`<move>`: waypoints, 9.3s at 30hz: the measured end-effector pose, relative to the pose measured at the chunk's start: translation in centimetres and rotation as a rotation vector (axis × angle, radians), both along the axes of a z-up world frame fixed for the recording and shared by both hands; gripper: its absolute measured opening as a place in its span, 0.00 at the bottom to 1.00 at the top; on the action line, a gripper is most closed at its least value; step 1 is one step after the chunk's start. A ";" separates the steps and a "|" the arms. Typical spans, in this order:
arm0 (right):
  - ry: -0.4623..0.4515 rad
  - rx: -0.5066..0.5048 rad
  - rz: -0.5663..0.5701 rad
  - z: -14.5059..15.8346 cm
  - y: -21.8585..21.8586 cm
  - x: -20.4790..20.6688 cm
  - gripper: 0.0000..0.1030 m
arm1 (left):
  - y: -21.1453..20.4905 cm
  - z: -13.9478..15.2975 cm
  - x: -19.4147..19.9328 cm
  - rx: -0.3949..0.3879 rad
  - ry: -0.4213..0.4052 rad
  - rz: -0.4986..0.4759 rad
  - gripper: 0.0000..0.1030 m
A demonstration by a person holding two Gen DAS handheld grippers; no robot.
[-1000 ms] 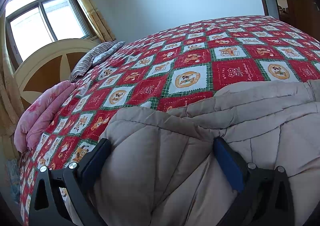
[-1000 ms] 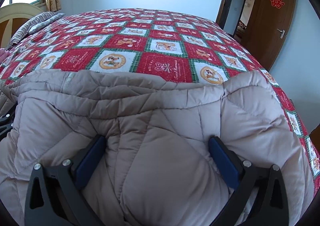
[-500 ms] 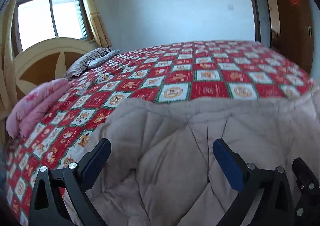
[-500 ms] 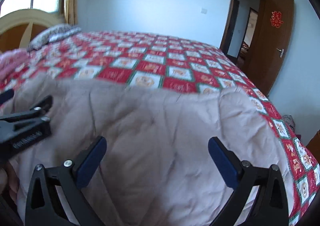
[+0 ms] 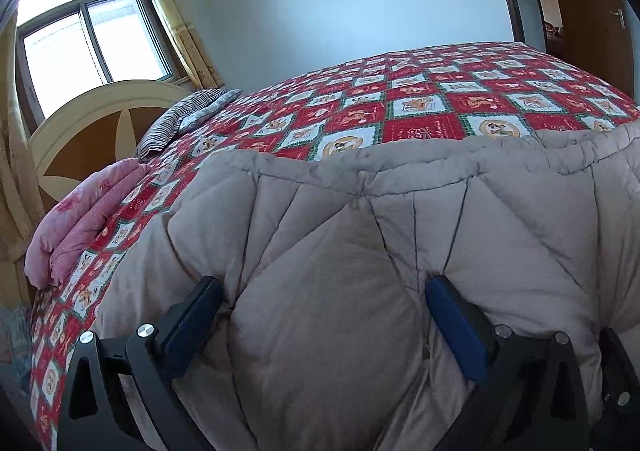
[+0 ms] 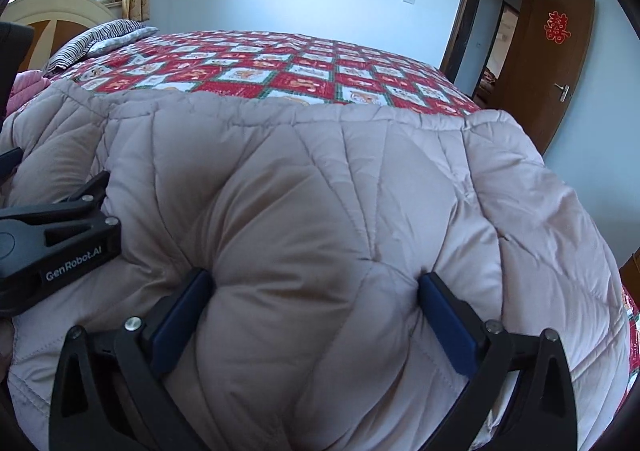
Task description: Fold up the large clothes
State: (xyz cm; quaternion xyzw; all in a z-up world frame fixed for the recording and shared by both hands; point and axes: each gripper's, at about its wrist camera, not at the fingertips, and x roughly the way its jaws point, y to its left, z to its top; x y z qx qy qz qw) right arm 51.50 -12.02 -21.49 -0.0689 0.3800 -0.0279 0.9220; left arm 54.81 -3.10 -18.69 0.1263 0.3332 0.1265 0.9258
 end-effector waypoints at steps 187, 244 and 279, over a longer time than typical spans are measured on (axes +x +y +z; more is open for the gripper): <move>-0.016 0.264 -0.263 8.0 -23.2 -1.4 0.59 | -22.8 8.4 -0.2 0.004 -0.157 -0.467 0.99; 0.076 0.430 -0.275 2.1 -24.1 0.8 0.78 | -21.5 3.2 4.4 -0.233 0.049 -0.462 0.99; 0.093 0.472 -0.263 1.5 -24.7 1.2 0.82 | -20.8 3.7 4.2 -0.213 0.076 -0.447 0.99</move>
